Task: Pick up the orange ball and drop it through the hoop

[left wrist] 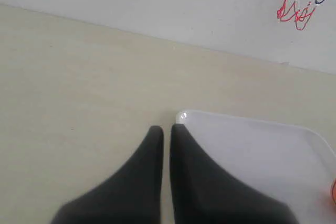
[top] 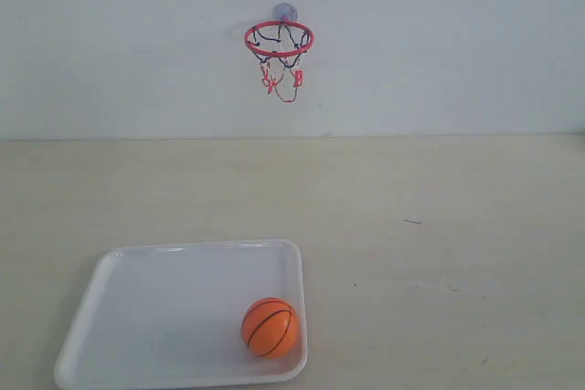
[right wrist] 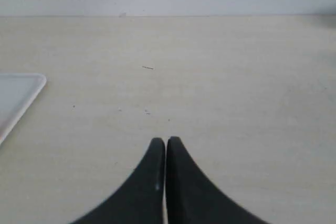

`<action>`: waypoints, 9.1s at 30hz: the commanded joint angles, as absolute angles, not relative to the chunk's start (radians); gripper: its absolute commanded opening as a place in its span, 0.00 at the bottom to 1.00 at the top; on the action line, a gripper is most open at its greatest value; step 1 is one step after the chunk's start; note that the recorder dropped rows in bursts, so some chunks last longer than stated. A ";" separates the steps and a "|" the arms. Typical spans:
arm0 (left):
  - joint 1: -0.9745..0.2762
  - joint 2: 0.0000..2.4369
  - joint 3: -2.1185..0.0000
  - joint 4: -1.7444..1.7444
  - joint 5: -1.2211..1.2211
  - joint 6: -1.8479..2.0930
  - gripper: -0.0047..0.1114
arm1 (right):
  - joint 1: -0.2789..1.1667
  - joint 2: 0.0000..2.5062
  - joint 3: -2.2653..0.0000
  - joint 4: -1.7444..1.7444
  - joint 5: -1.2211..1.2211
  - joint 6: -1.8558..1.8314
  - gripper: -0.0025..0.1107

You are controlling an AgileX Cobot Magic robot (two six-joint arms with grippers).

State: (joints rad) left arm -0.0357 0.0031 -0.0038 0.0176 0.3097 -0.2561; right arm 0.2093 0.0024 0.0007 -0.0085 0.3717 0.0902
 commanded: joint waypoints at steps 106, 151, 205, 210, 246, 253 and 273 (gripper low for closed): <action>-0.032 0.000 0.000 0.019 0.306 -0.262 0.08 | 0.731 1.950 -1.082 0.671 0.323 -0.541 0.15; -0.032 0.000 0.000 0.019 0.306 -0.262 0.08 | 0.319 2.416 -2.402 1.177 0.566 -0.632 0.02; -0.032 0.000 0.000 0.019 0.306 -0.262 0.08 | 0.331 2.420 -2.404 1.195 0.555 -0.638 0.48; -0.032 0.000 0.000 0.019 0.306 -0.262 0.08 | 0.255 2.414 -2.404 1.191 0.779 -0.534 0.28; -0.032 0.000 0.000 0.019 0.306 -0.262 0.08 | 0.092 2.055 -2.097 0.874 1.221 -0.327 0.27; -0.032 0.000 0.000 0.019 0.306 -0.262 0.08 | 0.117 1.836 -1.652 0.901 1.221 -0.484 0.21; -0.032 0.000 0.000 0.019 0.306 -0.262 0.08 | 0.119 1.061 -0.821 0.982 1.116 -0.631 0.02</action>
